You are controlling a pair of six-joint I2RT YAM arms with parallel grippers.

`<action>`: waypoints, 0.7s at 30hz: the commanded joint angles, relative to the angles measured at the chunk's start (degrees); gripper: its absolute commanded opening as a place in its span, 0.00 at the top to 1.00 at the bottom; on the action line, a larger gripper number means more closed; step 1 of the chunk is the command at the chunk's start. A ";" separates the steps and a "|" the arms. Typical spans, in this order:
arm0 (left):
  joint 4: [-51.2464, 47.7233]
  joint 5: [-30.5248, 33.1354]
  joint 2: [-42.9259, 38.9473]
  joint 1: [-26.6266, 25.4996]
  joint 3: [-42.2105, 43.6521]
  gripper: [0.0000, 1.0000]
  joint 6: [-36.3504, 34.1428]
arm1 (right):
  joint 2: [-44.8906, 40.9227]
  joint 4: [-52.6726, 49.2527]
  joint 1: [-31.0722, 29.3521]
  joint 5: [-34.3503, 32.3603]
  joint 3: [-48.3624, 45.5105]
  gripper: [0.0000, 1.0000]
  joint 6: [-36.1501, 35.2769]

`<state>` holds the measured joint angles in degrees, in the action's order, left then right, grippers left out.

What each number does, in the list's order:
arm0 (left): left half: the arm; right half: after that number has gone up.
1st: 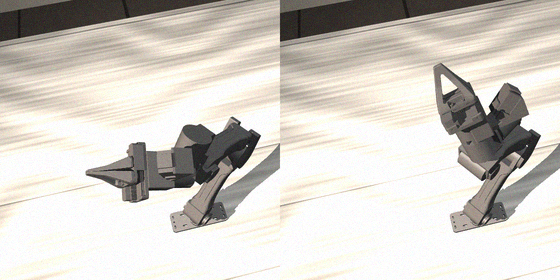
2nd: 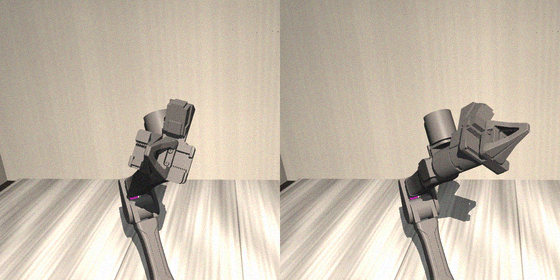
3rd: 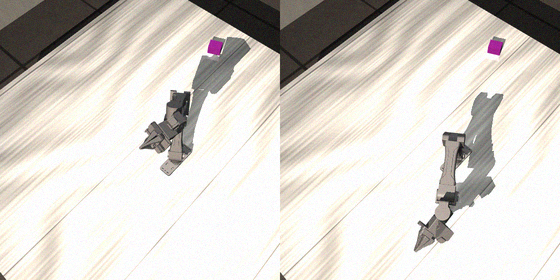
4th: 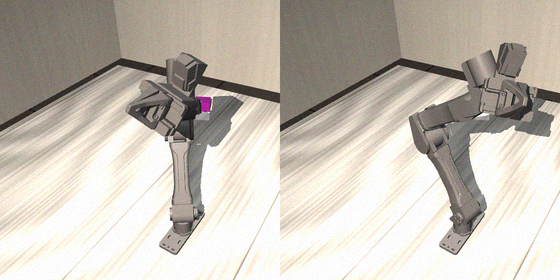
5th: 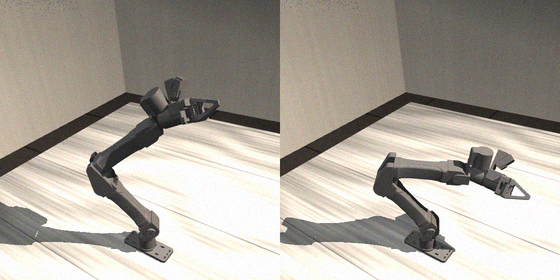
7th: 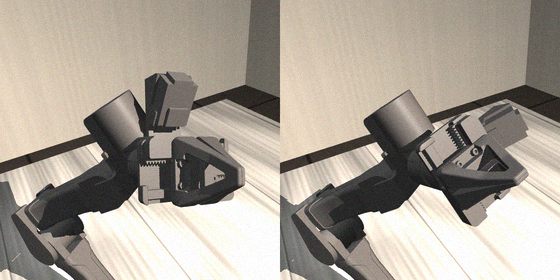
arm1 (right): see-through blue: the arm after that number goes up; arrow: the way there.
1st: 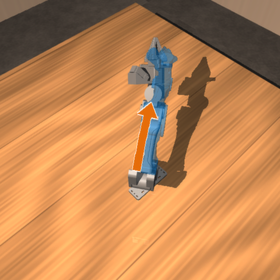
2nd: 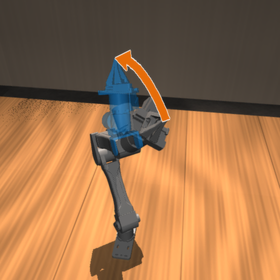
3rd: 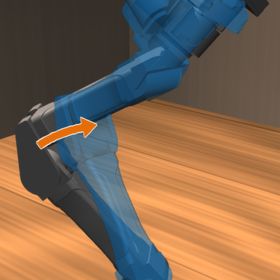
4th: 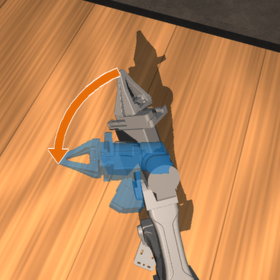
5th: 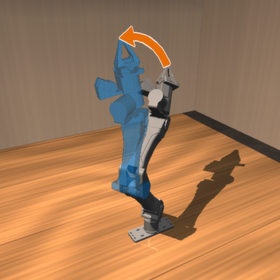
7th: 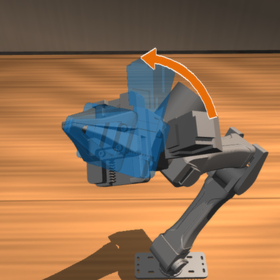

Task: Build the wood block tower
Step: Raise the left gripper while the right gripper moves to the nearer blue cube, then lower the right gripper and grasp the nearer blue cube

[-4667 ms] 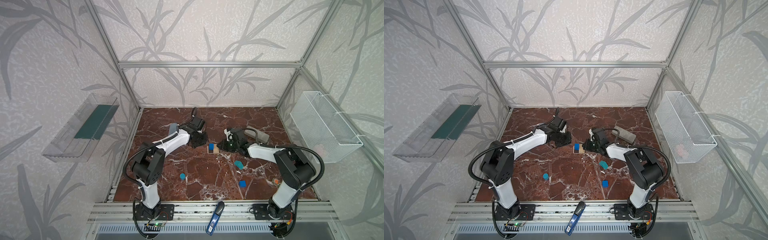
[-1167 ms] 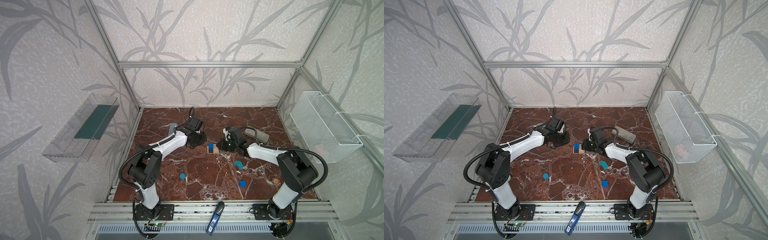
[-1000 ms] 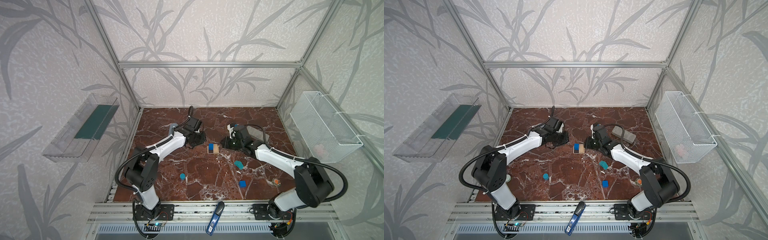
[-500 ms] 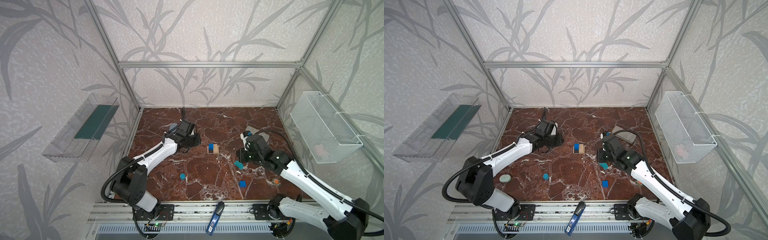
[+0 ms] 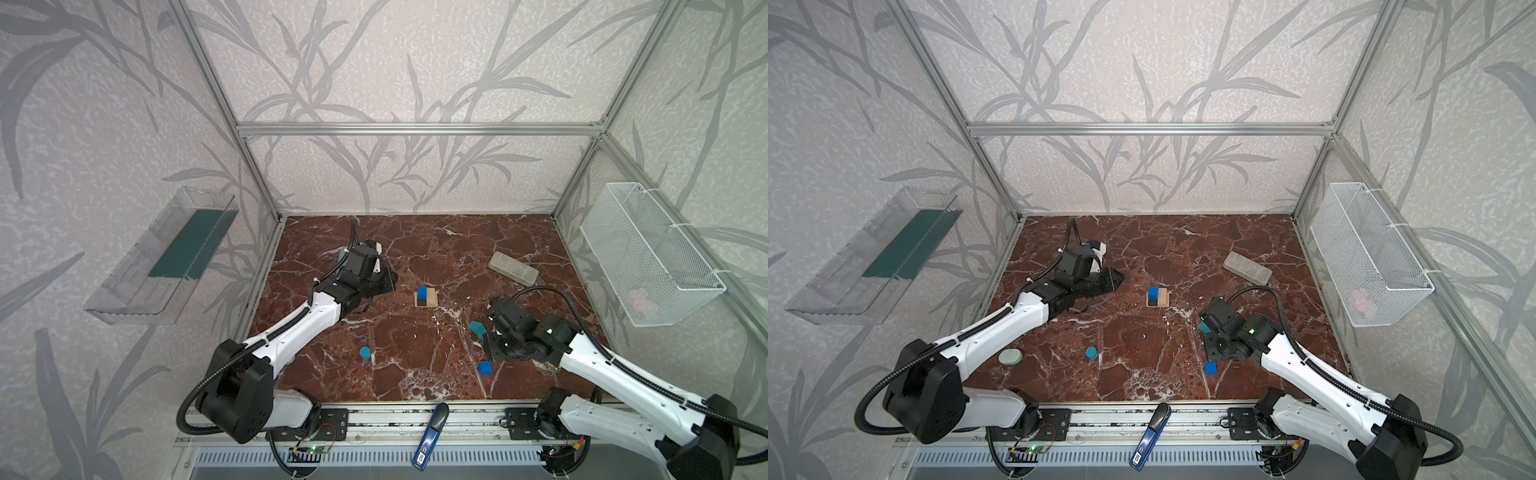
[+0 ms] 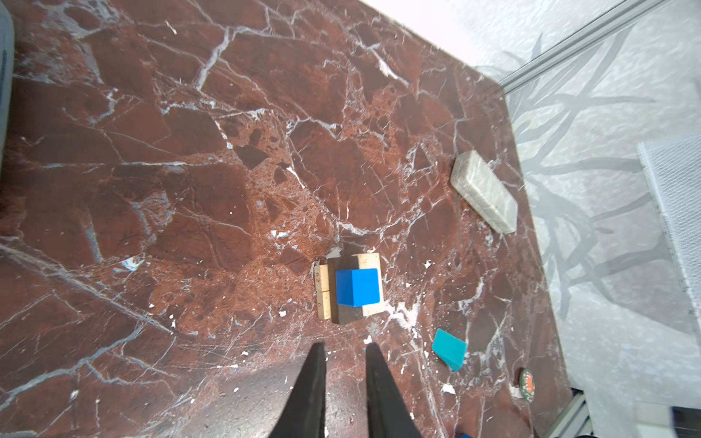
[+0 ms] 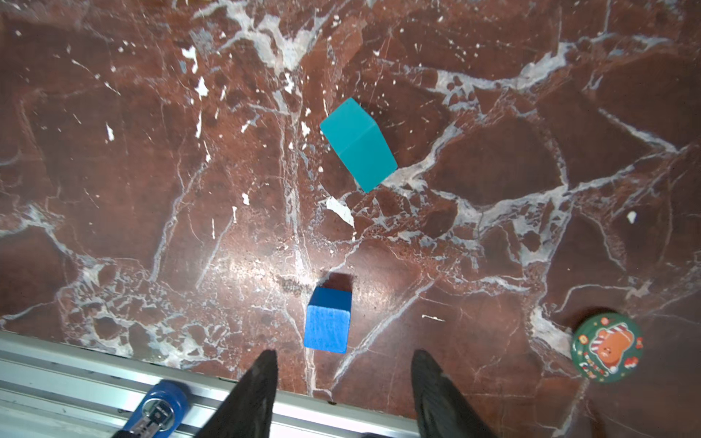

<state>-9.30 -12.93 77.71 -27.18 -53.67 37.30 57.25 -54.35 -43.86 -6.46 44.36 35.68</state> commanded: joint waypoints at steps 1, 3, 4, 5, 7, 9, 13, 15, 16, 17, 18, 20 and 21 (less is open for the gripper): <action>2.16 1.27 -1.60 0.46 1.00 0.80 -0.95 | 1.01 -1.59 -1.60 0.34 -1.74 0.38 2.65; 2.11 1.24 -1.63 0.54 1.01 0.80 -1.01 | 2.39 -0.82 -2.35 0.74 -2.33 0.35 2.77; 2.10 1.32 -1.57 0.50 0.95 0.80 -1.04 | 2.96 -0.66 -2.54 0.83 -2.43 0.34 2.76; 2.06 1.21 -1.60 0.50 1.02 0.80 -1.12 | 3.54 -0.40 -2.72 0.84 -2.68 0.33 2.89; 2.02 1.22 -1.58 0.60 1.05 0.80 -1.16 | 4.60 0.15 -2.81 1.00 -3.08 0.32 2.81; 2.01 1.08 -1.60 0.72 1.03 0.80 -1.18 | 5.42 1.27 -2.90 1.48 -3.66 0.32 2.73; 1.98 0.89 -1.58 0.81 1.08 0.80 -1.13 | 6.89 3.58 -2.91 2.48 -4.80 0.32 2.73; 1.91 0.89 -1.70 0.79 1.12 0.80 -1.21 | 7.97 4.69 -2.88 3.04 -5.25 0.32 2.73; 1.92 0.88 -1.74 0.89 1.19 0.80 -1.23 | 8.49 5.25 -2.90 3.42 -5.41 0.32 2.73; 1.87 0.85 -1.77 0.90 1.26 0.80 -1.26 | 8.97 5.66 -2.90 3.68 -5.52 0.32 2.60; 1.78 0.89 -1.81 0.89 1.22 0.80 -1.23 | 9.61 6.03 -2.89 3.86 -5.70 0.32 2.55; 1.75 0.84 -1.69 0.90 1.22 0.80 -1.31 | 10.53 6.54 -2.90 4.08 -5.93 0.32 2.38; 1.77 0.89 -1.70 0.97 1.20 0.80 -1.33 | 10.97 6.70 -2.90 4.32 -5.95 0.32 2.29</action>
<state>-8.19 -12.86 77.10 -26.55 -53.06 36.99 67.44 -48.84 -46.30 -3.01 38.96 37.89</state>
